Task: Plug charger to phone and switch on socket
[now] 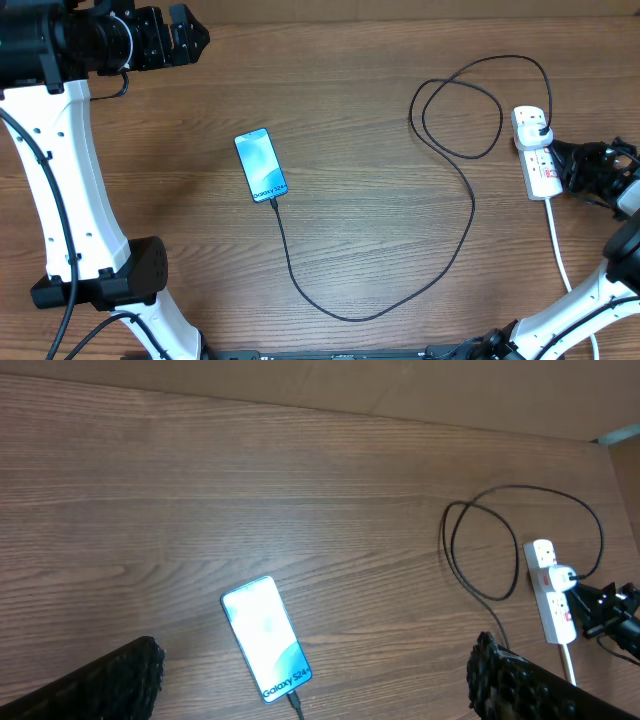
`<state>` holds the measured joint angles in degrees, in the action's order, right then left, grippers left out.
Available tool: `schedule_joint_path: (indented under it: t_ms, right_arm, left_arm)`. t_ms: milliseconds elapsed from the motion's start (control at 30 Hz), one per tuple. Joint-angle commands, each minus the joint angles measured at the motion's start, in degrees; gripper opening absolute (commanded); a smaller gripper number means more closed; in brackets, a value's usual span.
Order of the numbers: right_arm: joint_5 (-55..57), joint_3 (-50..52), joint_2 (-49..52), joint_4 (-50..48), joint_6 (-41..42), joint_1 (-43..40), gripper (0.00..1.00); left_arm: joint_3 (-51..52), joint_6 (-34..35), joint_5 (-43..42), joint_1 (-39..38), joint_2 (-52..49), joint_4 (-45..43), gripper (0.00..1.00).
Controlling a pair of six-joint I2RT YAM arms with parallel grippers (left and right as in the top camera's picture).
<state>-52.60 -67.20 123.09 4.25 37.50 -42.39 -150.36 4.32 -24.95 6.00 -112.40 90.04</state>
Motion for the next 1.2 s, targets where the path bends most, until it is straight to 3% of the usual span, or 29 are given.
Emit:
schedule_joint_path:
  t_ms: [0,1167]
  right_arm:
    - [-0.9,0.1,0.5,2.0,-1.0,1.6,0.04]
    - [5.2,0.5,0.6,11.6,-6.6,2.8,0.04]
  left_arm:
    - [-0.4,-0.5,0.3,-0.4,-0.1,-0.1,0.99]
    - [-0.4,-0.5,0.3,-0.4,-0.1,-0.1,1.00]
